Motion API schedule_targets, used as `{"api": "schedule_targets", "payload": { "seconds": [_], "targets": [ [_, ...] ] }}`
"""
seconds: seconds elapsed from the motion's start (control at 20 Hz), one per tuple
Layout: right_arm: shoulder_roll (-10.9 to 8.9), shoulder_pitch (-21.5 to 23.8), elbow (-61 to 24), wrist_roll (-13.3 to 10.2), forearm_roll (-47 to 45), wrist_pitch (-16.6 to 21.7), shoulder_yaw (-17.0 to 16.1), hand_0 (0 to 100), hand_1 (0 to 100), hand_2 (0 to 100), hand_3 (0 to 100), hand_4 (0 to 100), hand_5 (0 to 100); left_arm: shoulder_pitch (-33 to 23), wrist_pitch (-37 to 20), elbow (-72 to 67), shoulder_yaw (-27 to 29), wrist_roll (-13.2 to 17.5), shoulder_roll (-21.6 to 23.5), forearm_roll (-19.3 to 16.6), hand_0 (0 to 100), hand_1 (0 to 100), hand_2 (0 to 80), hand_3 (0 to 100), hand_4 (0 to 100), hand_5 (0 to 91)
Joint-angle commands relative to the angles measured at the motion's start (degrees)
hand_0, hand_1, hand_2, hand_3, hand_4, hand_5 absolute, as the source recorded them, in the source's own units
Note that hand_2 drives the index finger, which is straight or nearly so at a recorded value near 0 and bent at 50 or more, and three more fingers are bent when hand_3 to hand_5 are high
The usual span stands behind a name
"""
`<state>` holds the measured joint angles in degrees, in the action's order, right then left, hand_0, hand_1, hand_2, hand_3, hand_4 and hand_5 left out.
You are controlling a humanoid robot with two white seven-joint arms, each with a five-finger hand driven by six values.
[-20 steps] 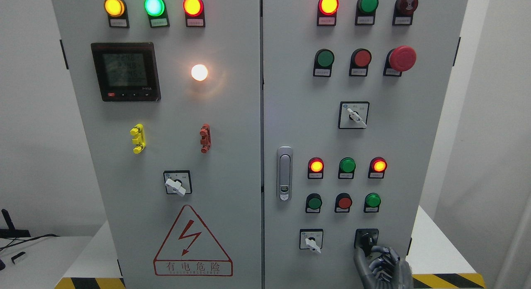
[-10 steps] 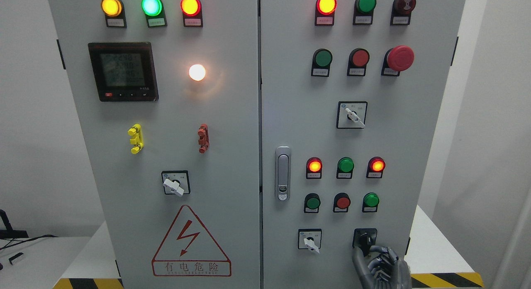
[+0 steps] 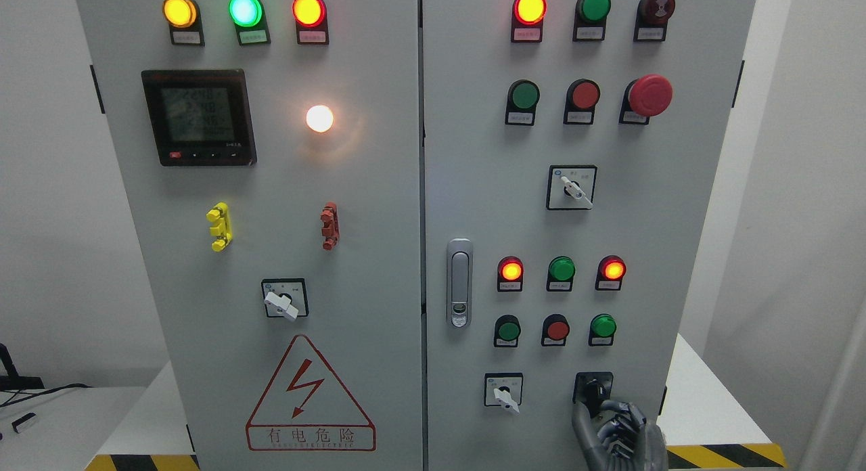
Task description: Trip black knob to open circuit
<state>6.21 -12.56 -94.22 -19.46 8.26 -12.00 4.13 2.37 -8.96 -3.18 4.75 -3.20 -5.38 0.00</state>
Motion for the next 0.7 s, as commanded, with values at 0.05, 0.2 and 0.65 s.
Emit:
{"api": "schedule_targets", "payload": {
  "seconds": [0.05, 0.2, 0.65],
  "targets": [
    [0.12, -0.01, 0.00, 0.03, 0.00, -0.04, 0.18, 28, 63, 62, 88, 91, 99, 0.00, -0.01, 0.02, 0.00, 0.04, 0.02, -1.76, 12, 39, 0.0, 0, 0, 0.0],
    [0.12, -0.01, 0.00, 0.03, -0.09, -0.04, 0.18, 28, 63, 62, 88, 91, 99, 0.00, -0.01, 0.02, 0.00, 0.04, 0.02, -1.76, 12, 39, 0.0, 0, 0, 0.0],
    [0.30, -0.01, 0.00, 0.03, -0.09, -1.19, 0.18, 28, 62, 63, 89, 92, 99, 0.00, -0.01, 0.02, 0.00, 0.04, -0.07, -1.76, 12, 39, 0.0, 0, 0, 0.0]
  ]
}}
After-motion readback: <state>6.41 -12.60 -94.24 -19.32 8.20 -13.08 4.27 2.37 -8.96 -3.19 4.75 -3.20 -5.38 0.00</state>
